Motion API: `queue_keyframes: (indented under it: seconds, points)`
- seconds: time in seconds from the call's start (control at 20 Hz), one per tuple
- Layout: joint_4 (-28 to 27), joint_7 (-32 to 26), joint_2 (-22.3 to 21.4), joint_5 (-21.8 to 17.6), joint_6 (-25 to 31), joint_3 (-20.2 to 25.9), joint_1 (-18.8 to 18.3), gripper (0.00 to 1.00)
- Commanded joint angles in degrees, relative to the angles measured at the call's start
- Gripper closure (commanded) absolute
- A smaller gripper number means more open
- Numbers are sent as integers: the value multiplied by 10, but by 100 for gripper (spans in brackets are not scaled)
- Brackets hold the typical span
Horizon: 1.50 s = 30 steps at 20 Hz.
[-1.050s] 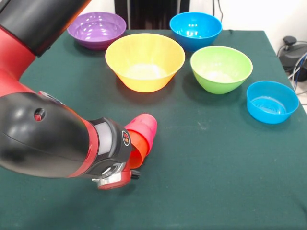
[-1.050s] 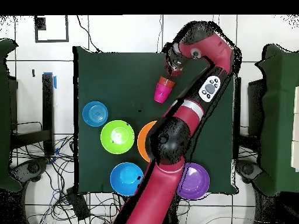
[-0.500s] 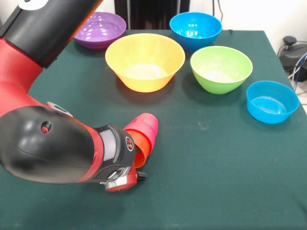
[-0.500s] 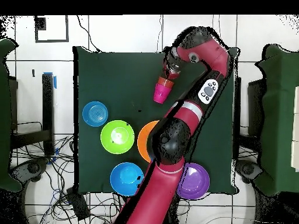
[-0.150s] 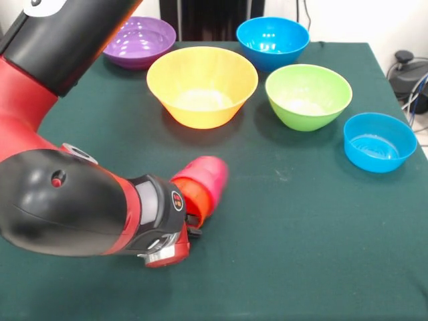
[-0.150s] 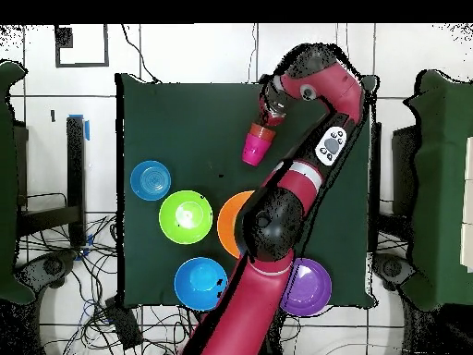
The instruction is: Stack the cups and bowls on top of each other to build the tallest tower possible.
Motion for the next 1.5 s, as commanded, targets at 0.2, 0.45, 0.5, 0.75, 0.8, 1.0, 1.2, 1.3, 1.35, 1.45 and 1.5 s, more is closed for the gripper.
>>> queue_keyframes:
  seconds: [0.2, 0.45, 0.5, 0.75, 0.8, 1.0, 1.2, 1.3, 1.35, 1.45, 1.5]
  points:
    - [-70, -120, 10, 12, 50, -15, -7, 100]
    - [-65, -109, 4, 1, 53, -19, -5, 100]
    - [-64, -107, 2, -3, 53, -17, -4, 100]
    - [-52, -96, -7, -46, 61, 21, 13, 100]
    - [-48, -95, -10, -56, 59, 25, 17, 100]
    - [-29, -86, -25, -114, 52, 65, 39, 100]
    - [-2, -74, -35, -178, 51, 124, 67, 100]
    - [9, -68, -39, -207, 58, 157, 81, 100]
    - [14, -66, -40, -219, 60, 172, 86, 100]
    - [20, -65, -41, -239, 56, 194, 94, 100]
    - [22, -65, -42, -249, 53, 201, 96, 100]
